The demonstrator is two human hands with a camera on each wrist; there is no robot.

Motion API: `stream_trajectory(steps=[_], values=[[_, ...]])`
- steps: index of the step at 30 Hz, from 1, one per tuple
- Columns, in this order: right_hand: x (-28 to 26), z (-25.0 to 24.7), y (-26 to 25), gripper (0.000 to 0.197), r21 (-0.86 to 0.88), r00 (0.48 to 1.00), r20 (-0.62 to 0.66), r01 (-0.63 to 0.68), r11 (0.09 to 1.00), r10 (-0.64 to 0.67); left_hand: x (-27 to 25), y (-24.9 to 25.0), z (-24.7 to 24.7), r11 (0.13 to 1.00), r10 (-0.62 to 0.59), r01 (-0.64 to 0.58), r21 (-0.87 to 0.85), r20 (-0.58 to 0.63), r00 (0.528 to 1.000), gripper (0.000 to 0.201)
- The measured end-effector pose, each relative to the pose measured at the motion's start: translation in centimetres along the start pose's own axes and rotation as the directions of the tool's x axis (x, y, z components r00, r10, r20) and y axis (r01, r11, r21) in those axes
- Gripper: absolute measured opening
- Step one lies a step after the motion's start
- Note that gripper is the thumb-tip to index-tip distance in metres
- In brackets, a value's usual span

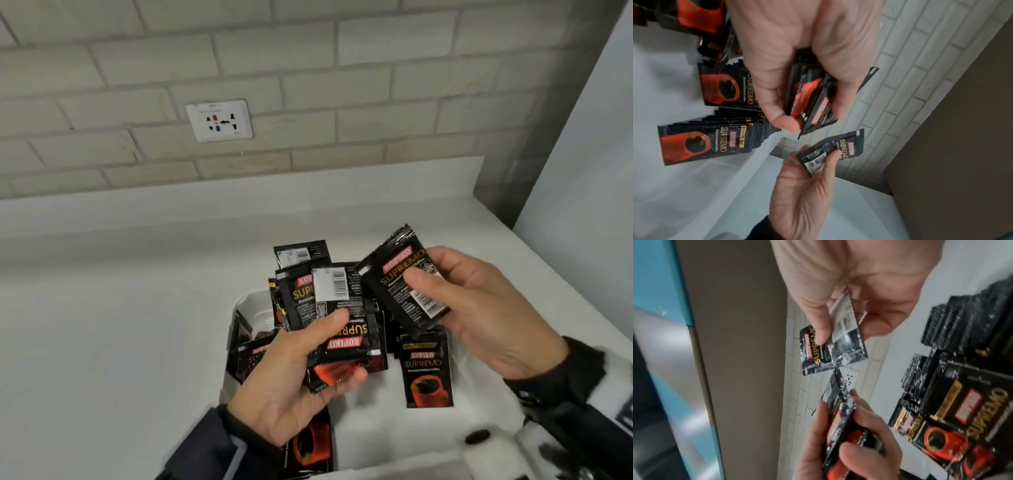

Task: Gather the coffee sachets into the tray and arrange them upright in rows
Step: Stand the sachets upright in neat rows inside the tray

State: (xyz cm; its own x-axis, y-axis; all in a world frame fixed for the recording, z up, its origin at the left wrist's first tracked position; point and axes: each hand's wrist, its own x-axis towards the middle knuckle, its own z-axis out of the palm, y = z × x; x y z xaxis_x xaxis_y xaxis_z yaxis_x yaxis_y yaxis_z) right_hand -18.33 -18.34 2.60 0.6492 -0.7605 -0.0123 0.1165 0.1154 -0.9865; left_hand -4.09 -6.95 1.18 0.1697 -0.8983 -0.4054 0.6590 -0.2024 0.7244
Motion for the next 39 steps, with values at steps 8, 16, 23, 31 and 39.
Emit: stream_trajectory(steps=[8, 16, 23, 31, 39], values=[[0.0, 0.8, 0.8, 0.014, -0.169, 0.991, 0.069, 0.121, 0.978, -0.11, 0.5, -0.4, 0.4, 0.993, 0.006, -0.012, 0.122, 0.046, 0.999, 0.016], [-0.3, -1.6, -0.3, 0.013, -0.67, 0.423, 0.634, 0.718, -0.188, -0.647, 0.6, 0.4, 0.2, 0.995, -0.05, 0.051, -0.09, 0.01, 0.999, 0.039], [-0.3, -1.4, 0.5, 0.018, -0.598, 0.427, 0.78, 0.724, -0.343, -0.457, 0.5, -0.3, -0.1, 0.994, 0.051, -0.042, 0.106, -0.084, 0.995, 0.009], [0.0, -2.2, -0.8, 0.028, -0.645, 0.861, 0.056, 0.417, 0.64, -0.505, 0.7, 0.0, -0.7, 0.952, 0.304, -0.28, 0.126, -0.252, 0.919, 0.034], [0.2, 0.1, 0.7, 0.039, 0.044, 0.999, -0.003, -0.053, 0.998, 0.053, 0.8, -0.7, 0.4, 0.887, 0.457, -0.434, 0.16, -0.16, 0.875, 0.026]])
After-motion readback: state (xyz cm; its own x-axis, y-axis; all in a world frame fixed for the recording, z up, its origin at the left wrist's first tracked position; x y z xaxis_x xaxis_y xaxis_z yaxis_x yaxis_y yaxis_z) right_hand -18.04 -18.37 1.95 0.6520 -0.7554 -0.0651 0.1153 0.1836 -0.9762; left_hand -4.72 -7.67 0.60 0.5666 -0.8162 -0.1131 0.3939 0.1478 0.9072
